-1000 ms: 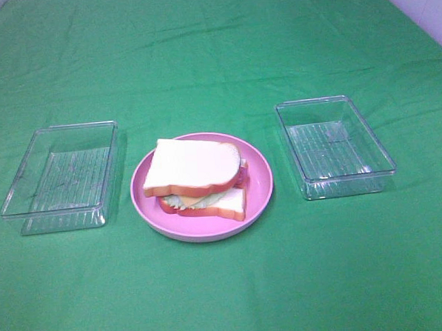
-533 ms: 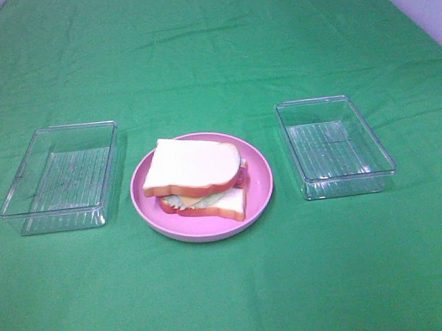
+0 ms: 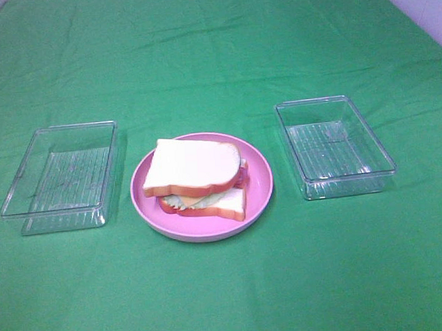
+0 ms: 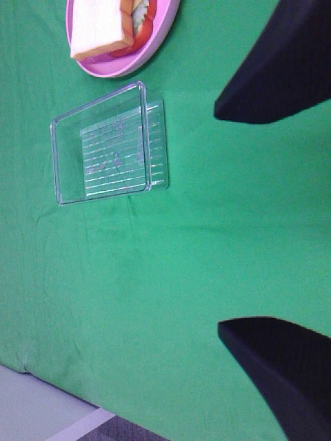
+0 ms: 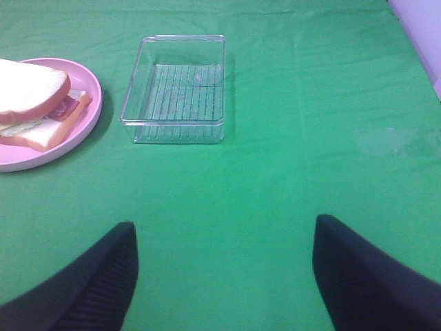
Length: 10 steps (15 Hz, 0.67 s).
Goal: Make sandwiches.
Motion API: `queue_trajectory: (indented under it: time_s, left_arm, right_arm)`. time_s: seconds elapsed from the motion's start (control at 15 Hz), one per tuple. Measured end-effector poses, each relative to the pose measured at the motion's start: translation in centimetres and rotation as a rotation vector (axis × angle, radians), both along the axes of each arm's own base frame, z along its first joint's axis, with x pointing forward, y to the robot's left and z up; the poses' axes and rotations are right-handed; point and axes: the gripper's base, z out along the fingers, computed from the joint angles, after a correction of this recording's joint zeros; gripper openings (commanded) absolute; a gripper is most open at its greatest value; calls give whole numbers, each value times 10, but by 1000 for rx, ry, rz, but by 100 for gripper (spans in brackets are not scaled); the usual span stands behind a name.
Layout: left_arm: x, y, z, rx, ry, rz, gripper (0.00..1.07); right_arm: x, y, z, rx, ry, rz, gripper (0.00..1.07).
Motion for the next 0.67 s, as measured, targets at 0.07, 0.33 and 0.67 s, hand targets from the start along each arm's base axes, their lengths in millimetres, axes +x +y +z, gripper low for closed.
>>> queue_trajectory:
  time_s: [0.07,0.33,0.67]
  left_arm:
    - [0,0,0,0,0,0,74]
    - [0,0,0,0,0,0,74]
    - [0,0,0,0,0,0,74]
  right_arm:
    - [0,0,0,0,0,0,68]
    - [0,0,0,0,0,0,68]
    - [0,0,0,0,0,0,68]
